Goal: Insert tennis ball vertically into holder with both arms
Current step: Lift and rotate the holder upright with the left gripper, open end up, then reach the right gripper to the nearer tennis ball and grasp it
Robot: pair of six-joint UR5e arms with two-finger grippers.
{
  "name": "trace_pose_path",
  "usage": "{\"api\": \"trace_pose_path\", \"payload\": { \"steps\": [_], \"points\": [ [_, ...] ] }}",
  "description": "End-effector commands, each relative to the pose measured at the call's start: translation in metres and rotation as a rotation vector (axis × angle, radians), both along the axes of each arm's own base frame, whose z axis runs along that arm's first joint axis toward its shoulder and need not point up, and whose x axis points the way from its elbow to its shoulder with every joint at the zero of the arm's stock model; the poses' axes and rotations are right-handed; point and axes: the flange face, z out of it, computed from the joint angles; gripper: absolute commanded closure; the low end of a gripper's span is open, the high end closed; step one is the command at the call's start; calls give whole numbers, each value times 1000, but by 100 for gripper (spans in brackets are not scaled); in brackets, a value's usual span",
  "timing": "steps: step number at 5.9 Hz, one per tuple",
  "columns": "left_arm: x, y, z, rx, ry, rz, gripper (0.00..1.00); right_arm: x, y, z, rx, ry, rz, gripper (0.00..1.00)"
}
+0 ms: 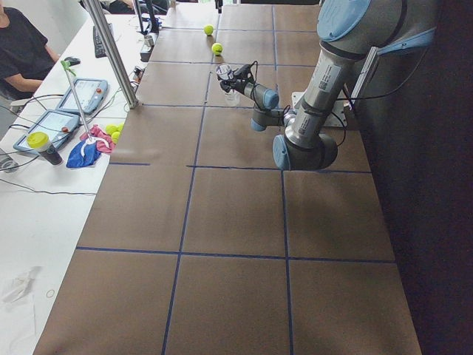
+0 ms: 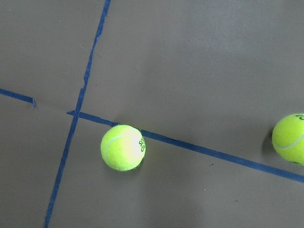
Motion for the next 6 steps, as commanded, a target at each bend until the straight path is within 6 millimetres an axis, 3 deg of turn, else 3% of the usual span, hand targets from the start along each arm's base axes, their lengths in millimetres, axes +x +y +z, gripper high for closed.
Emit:
{"api": "trace_pose_path", "payload": {
  "steps": [1,3,4,5,6],
  "points": [
    [1,4,-10,55,-48,-44,34,-5,-2,-8,93,-1,-4,1],
    [21,32,-13,96,-100,-29,35,-60,-1,-14,195,74,-42,1],
    [24,37,-9,98,-109,-23,35,-77,1,-13,201,94,-59,1],
    [26,38,-9,99,-110,-20,35,-92,-5,-25,192,103,-38,1],
    [26,39,-9,96,-109,-22,34,-119,-3,-29,164,115,-33,1]
  ]
}}
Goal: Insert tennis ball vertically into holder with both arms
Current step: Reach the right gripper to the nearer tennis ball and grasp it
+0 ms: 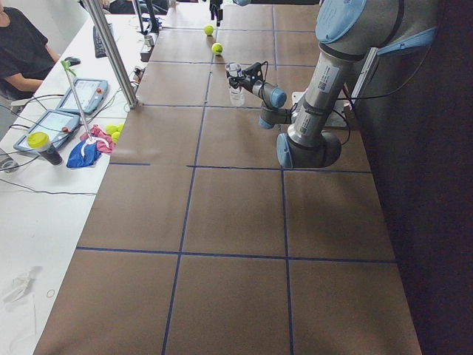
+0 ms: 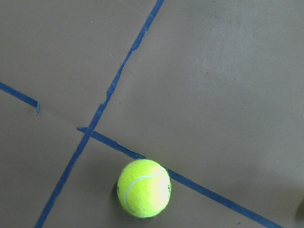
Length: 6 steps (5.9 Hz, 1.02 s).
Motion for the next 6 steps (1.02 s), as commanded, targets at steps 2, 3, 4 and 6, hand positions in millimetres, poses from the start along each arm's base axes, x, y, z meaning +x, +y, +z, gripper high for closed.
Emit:
{"api": "trace_pose_path", "payload": {
  "steps": [2,3,4,6],
  "points": [
    [0,2,10,-1,4,0,34,-57,-4,4,-50,53,13,1],
    [0,2,13,-1,1,0,34,-76,-6,10,-30,109,16,1],
    [0,2,11,-1,5,0,34,-90,-13,26,-52,135,4,1],
    [0,2,11,-3,7,-2,34,-121,-14,39,-75,157,-36,1]
  ]
}}
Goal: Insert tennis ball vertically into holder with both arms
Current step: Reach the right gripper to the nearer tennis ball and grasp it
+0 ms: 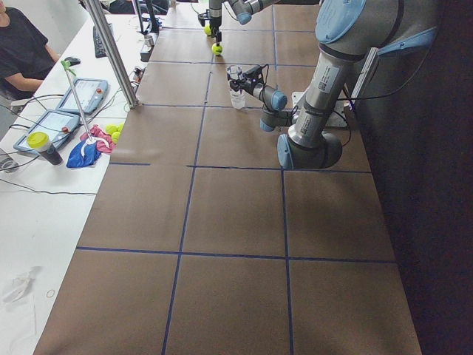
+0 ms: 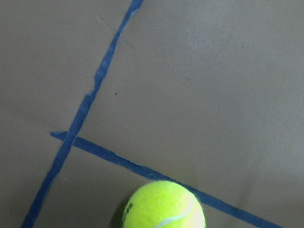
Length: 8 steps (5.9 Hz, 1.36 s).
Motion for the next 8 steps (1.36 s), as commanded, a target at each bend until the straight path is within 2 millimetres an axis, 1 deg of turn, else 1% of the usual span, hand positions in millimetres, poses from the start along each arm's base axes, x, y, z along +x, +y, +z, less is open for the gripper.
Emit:
{"api": "trace_pose_path", "payload": {
  "steps": [1,2,3,4,5,6,7,8],
  "points": [
    [-1,0,0,-1,8,-4,34,-24,2,11,-20,16,-34,1],
    [-1,0,-1,0,10,-4,34,-24,4,19,-27,23,-41,1],
    [-2,0,-1,0,13,-4,34,-29,4,22,-31,28,-46,3],
    [-2,0,1,-1,14,-4,34,-29,3,16,-31,19,-41,48],
    [-3,1,1,1,21,-2,33,-30,2,-3,-5,-4,-42,76],
    [-2,3,1,2,24,1,32,-27,4,-39,40,-37,-38,80],
    [0,9,3,5,36,10,31,-25,12,-78,39,-104,-8,82],
    [1,10,6,4,33,12,31,-20,30,-137,1,-222,45,82]
  ]
}}
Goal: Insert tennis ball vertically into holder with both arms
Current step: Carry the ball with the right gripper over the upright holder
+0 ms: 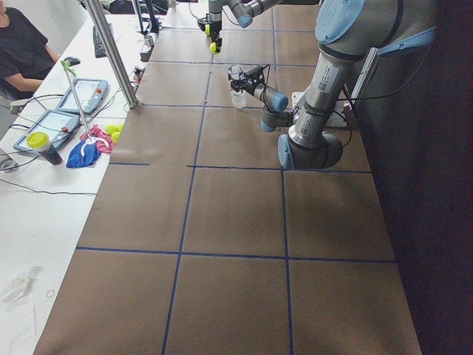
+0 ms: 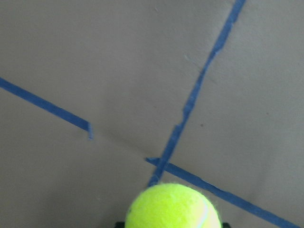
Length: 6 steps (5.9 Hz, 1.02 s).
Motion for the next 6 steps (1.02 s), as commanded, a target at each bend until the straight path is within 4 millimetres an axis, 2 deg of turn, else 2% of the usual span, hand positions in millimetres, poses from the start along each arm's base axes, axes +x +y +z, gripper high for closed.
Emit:
{"api": "trace_pose_path", "payload": {
  "steps": [1,2,3,4,5,6],
  "points": [
    [2,2,3,0,0,3,31,10,29,-115,-64,-207,102,82],
    [2,3,3,0,1,5,30,5,46,-177,-117,-290,157,81],
    [1,4,3,3,11,6,27,-11,65,-239,-195,-348,206,81],
    [0,3,3,3,13,5,26,-36,86,-286,-225,-392,237,81],
    [0,3,3,3,13,5,25,-70,108,-301,-209,-395,253,80],
    [2,4,5,2,7,6,25,-87,122,-316,-210,-391,252,80]
  ]
}}
